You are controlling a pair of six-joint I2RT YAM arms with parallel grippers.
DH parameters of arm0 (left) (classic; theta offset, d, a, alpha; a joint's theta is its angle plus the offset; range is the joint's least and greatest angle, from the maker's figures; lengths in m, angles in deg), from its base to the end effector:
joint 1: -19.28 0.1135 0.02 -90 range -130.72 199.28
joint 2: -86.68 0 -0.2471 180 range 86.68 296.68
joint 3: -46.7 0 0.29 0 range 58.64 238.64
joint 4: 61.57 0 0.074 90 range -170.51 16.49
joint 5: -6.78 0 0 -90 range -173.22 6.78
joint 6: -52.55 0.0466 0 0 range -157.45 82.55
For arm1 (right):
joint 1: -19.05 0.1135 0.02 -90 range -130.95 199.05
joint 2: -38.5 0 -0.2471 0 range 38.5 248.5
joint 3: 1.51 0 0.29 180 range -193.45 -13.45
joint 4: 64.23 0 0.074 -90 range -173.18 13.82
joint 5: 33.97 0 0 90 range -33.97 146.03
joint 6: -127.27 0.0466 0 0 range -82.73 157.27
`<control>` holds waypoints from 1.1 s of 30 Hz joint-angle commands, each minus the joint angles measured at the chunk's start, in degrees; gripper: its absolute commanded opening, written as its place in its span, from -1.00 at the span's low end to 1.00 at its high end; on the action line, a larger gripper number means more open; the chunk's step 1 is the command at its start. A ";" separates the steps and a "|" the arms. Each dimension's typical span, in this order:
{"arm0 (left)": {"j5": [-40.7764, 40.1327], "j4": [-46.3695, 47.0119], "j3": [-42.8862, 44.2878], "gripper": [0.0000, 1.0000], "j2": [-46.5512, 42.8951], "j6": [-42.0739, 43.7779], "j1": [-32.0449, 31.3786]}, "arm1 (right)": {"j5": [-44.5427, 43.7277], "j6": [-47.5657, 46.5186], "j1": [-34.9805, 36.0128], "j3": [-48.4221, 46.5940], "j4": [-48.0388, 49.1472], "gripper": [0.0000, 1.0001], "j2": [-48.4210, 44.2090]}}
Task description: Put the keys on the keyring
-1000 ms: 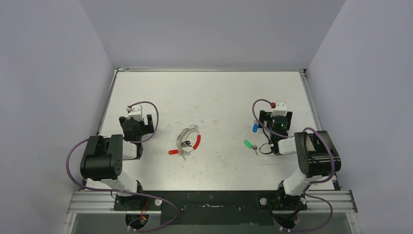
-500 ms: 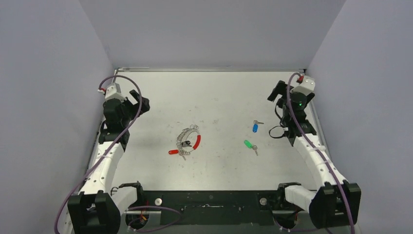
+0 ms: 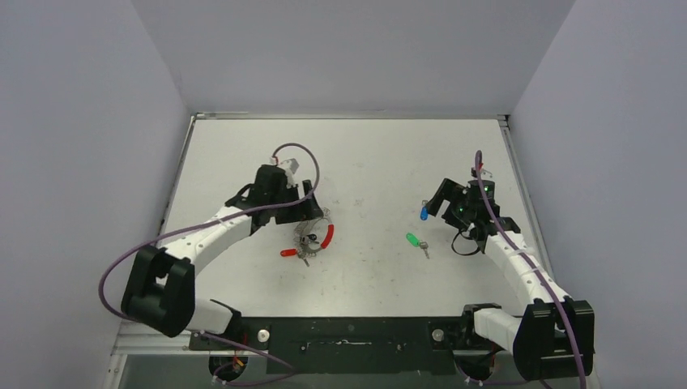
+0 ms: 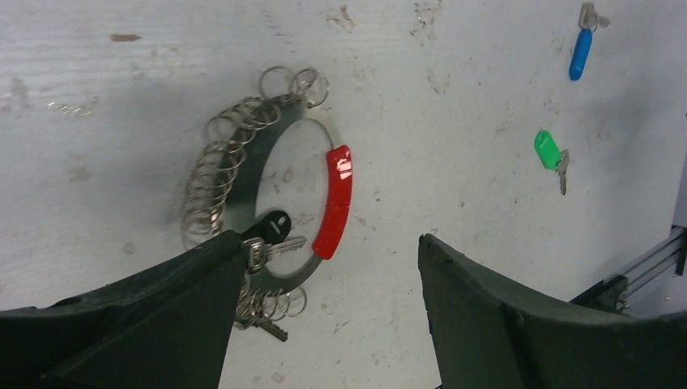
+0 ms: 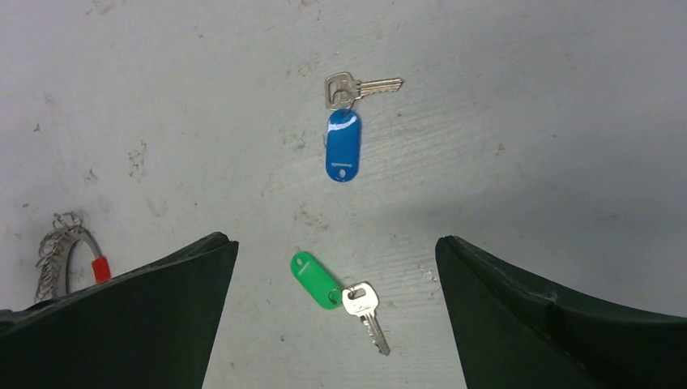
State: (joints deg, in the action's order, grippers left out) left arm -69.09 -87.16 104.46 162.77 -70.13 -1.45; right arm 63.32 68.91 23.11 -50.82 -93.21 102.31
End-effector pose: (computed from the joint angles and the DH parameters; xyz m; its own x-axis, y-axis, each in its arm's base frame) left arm 0.2969 -0.1245 0.1795 -0.8202 -0.2494 -0.5149 0.0771 0.8436 -0.5315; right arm 0.2778 0.0256 0.1799 -0.6694 0.4741 -0.5720 0.2221 0.8624 0.4550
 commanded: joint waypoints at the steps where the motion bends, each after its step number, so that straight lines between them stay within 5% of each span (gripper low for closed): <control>1: -9.15 -5.24 10.29 0.49 8.17 4.20 -8.38 | 7.52 0.39 -0.62 -0.85 0.18 1.00 -1.50; 10: -15.11 -8.13 19.15 0.43 23.79 6.10 -16.33 | 10.64 -3.07 -0.45 1.73 -3.09 1.00 -3.31; 21: -12.80 -5.63 22.55 0.35 32.98 7.07 -26.28 | 11.81 -4.80 -0.36 0.48 -6.49 1.00 -6.60; 28: -13.69 -6.51 22.12 0.27 29.96 8.42 -35.73 | 12.88 -5.43 -0.21 -0.95 -5.92 1.00 -5.75; 33: -10.60 -3.61 16.97 0.29 19.87 6.83 -35.50 | 14.26 -5.86 2.73 -1.25 -4.31 1.00 -4.01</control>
State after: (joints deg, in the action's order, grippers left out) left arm -81.77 -91.77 124.11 191.71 -62.44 -38.43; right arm 76.08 63.84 23.35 -49.26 -100.14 96.84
